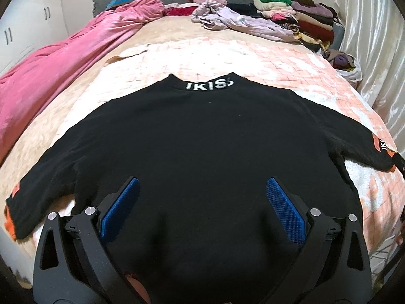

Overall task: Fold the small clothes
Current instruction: 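Grasp the orange cuff of the nearest sleeve with the right gripper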

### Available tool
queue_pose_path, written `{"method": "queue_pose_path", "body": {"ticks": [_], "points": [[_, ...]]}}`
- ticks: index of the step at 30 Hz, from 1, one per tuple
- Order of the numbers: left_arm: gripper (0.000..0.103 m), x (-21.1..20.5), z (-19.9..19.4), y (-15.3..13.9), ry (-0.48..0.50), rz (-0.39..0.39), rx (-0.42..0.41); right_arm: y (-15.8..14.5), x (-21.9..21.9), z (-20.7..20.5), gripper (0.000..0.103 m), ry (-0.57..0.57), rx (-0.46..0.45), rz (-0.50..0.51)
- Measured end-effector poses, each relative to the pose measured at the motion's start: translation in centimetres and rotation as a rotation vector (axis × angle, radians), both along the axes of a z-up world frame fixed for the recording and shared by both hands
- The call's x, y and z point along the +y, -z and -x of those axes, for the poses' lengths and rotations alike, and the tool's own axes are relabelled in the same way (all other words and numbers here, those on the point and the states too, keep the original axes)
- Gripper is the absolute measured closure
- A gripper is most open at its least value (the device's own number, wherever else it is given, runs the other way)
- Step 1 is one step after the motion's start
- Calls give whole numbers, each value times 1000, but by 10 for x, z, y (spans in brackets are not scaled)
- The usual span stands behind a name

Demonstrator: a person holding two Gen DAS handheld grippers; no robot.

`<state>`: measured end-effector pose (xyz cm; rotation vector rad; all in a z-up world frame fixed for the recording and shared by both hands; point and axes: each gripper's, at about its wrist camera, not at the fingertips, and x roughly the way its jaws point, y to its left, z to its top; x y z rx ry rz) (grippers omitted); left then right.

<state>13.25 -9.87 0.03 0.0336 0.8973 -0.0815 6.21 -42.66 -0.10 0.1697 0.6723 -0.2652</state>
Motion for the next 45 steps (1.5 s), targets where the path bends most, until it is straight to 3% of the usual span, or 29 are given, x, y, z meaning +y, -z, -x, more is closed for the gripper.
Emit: {"method": "queue_pose_path", "body": {"ticks": [16,26,36,38,40,42,44,45], "points": [[9,-36,-46,13,121,-11,43,5,-95,-22,4,183,46,29],[9,-46,-76,14,183,26,48,33,-151,-31,4,248,156,-58],[9,-44,-90,28,142,-34,-16,48,-192,-40,5,326,157,-173],[9,-41,-93,32,134,-33,-13,52,-199,-41,10,339,169,-191],[9,-38,-95,34,132,-31,-15,57,-203,-43,33,336,182,-228],[9,-36,-98,36,126,-26,-17,62,-205,-45,38,327,193,-254],[9,-34,-99,39,122,-12,-8,63,-203,-47,52,302,189,-255],[9,-32,-100,41,118,-7,-5,63,-202,-48,65,288,185,-265]]}}
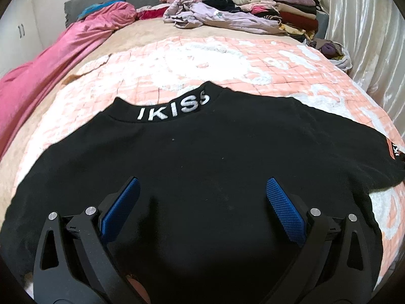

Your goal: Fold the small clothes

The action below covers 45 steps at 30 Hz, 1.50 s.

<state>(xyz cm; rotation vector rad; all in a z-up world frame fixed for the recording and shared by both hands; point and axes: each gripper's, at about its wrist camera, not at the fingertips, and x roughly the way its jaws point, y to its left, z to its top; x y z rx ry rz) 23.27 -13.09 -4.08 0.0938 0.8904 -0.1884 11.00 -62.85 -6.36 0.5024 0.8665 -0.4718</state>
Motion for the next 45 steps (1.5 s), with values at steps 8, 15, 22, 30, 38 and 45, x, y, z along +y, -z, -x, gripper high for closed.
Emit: {"method": "queue_pose_path", "body": {"ticks": [8,15,22,30,38,45], "points": [[9,12,4,15,-26,41,12,-25,27,2,93,-71,-99,29],[9,32,11,9,-41,109,4,-64,84,-11,97,-203,-197,29],[9,63,11,-1,-91,155,-3,-101,159,-36,98,-354,-272,21],[9,89,12,-9,-124,201,-1,-120,266,-78,98,-583,-292,-21],[9,97,11,-9,-109,243,20,-120,350,-103,97,-737,-291,-93],[9,100,12,-6,-81,321,55,-123,370,-106,89,-774,-298,-115]]}}
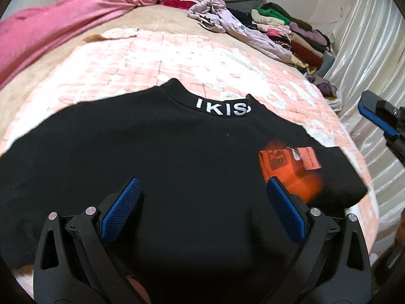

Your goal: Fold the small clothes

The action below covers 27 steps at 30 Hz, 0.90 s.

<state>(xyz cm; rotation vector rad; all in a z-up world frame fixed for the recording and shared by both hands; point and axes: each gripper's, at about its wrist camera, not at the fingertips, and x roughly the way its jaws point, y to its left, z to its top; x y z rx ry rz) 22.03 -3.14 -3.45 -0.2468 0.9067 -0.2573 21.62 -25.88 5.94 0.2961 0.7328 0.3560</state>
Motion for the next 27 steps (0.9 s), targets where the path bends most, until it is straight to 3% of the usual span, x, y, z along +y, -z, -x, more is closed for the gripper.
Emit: {"method": "queue_pose_path", "body": {"ticks": [4,6,8,14,18,19,21,24,27], "points": [[14,-2,-1,3,16,44,15,4,-5,1,81,37,2,50],[31,-10,0,4,40,61,22,9,-13,5,81,67,-1,92],[38,-23,0,7,85,89,45,13,-24,8,78,96,0,109],[43,-61,-3,18,200,230,157,24,-63,25,76,189,9,130],[45,-77,-11,25,184,265,204,30,-87,37,76,240,5,142],[50,-81,-14,25,172,268,204,31,-93,41,76,258,3,144],[78,-86,-18,26,150,268,209,35,-102,45,76,283,4,141],[91,-94,-21,30,155,264,212,39,-116,51,76,314,10,114],[95,-91,-17,26,160,253,162,43,-125,55,76,342,14,109]]}}
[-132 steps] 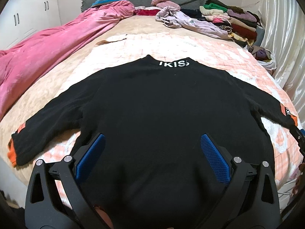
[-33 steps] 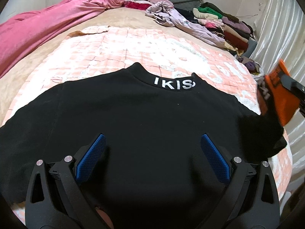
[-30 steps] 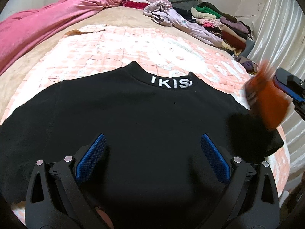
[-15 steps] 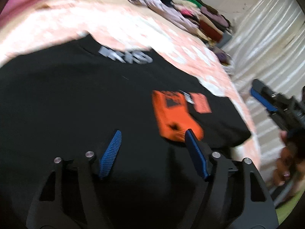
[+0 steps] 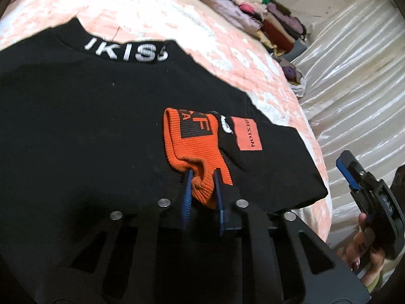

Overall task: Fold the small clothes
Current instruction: 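Lay the sleeve across the shirt chest with the left gripper and release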

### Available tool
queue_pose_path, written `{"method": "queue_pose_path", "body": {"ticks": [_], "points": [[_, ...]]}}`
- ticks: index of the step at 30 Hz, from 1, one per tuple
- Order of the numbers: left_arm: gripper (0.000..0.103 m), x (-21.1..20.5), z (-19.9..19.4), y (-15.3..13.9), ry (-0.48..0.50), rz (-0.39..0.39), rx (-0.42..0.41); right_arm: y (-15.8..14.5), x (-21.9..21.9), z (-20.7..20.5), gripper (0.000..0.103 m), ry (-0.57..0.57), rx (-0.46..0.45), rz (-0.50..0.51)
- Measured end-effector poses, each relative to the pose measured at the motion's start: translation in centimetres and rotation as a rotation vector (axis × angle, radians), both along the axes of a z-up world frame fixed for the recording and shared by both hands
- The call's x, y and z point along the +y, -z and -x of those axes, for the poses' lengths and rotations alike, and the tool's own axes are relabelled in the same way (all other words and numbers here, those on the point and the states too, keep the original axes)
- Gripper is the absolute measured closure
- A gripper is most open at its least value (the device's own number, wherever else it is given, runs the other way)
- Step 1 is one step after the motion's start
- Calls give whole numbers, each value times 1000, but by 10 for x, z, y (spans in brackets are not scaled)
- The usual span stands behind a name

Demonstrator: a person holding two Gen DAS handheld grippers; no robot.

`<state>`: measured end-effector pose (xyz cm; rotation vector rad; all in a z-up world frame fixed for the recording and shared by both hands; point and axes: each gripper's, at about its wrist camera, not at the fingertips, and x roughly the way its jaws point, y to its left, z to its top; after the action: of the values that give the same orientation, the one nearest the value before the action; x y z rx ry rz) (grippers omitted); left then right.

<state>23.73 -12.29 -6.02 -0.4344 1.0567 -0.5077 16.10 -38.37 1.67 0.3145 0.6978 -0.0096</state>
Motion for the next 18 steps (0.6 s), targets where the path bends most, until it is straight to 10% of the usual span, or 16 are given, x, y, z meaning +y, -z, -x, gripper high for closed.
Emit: {"method": "queue_pose_path", "body": {"ticks": [11,18], "points": [[96,76,24,-65,-187,-165,-317,11,13,-5,76,-17,32,8],[96,123,35,-55,-257,-225,-279,18,39,-16,76,-65,56,27]]}}
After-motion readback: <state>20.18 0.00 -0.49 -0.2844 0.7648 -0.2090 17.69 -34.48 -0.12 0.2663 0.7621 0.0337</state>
